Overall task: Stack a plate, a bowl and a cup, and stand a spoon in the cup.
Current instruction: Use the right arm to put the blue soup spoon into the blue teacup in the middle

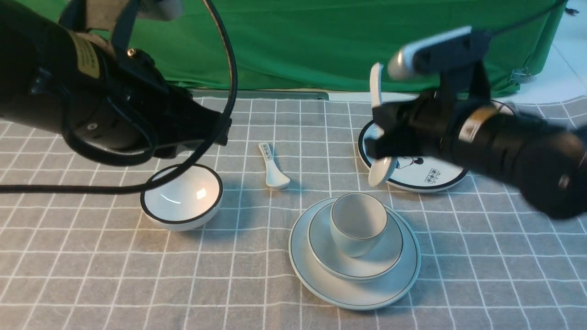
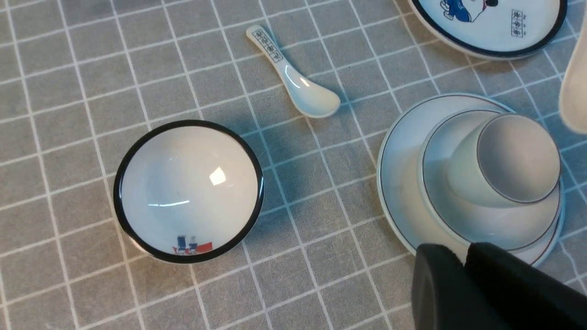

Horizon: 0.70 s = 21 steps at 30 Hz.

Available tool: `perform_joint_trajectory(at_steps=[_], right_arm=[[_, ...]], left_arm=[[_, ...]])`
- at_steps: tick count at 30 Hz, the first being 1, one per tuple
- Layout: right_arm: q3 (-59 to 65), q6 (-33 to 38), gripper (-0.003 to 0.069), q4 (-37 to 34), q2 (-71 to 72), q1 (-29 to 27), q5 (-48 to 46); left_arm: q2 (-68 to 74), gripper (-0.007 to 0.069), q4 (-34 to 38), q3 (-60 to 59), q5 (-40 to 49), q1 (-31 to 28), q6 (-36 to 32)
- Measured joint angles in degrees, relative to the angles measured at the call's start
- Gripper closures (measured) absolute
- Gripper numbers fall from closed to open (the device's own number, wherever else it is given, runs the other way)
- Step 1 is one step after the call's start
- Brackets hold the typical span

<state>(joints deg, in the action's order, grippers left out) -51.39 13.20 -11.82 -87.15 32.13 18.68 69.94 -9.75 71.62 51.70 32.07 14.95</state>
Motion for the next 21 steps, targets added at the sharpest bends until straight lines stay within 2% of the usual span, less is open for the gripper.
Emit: perform_joint_trajectory(at_steps=[4, 7, 21], right_arm=[[4.4, 0.8, 0.0582, 0.0, -2.5, 2.4, 9.2], [5.1, 1.5, 0.0582, 0.0, -4.2, 2.6, 11.4], [5.4, 1.7, 0.0582, 0.0, -8.5, 2.7, 12.7]], left_arm=[[0.0, 0.0565, 0.0, 0.0, -0.5, 0.0, 0.0], [0.0, 0.0565, 0.0, 0.0, -0.4, 0.0, 0.0], [0.0, 0.0565, 0.0, 0.0, -0.4, 0.0, 0.0]])
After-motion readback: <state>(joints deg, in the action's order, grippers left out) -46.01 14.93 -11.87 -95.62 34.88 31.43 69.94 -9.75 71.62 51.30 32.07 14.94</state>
